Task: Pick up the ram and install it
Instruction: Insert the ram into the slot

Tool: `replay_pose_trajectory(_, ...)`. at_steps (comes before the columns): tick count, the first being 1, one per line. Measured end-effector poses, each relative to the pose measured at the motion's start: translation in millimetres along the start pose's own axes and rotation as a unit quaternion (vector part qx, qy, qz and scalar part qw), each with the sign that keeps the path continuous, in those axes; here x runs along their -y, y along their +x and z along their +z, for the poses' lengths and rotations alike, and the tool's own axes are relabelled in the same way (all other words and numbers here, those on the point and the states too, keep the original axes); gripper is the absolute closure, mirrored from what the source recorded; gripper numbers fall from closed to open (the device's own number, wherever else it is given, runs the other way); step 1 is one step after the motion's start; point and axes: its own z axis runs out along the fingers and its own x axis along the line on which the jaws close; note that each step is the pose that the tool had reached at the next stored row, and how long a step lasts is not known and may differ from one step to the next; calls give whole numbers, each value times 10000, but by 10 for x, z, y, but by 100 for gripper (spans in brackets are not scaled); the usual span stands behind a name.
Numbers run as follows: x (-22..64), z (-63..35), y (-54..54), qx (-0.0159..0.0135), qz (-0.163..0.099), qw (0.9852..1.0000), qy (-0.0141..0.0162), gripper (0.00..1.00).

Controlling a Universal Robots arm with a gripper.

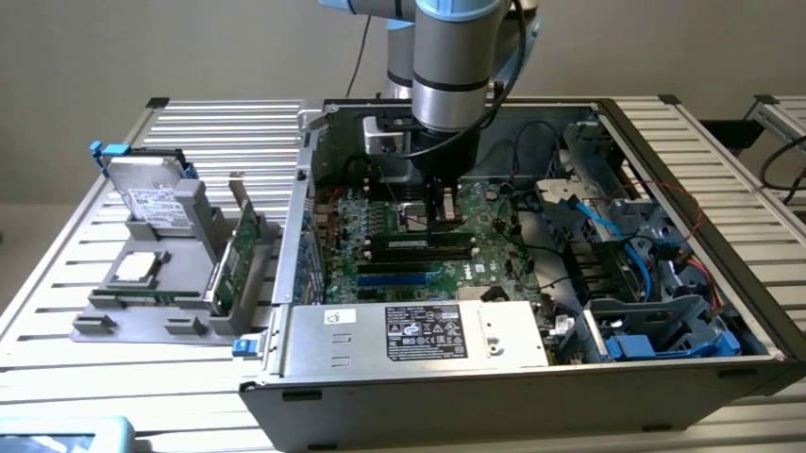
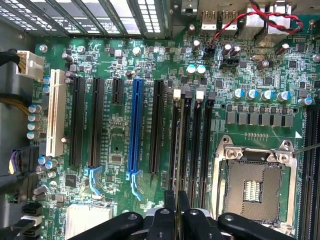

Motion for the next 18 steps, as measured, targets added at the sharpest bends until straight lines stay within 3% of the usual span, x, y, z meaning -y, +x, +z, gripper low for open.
replay_pose_trajectory(18,-1,2,20,6,84,10000,-7,86)
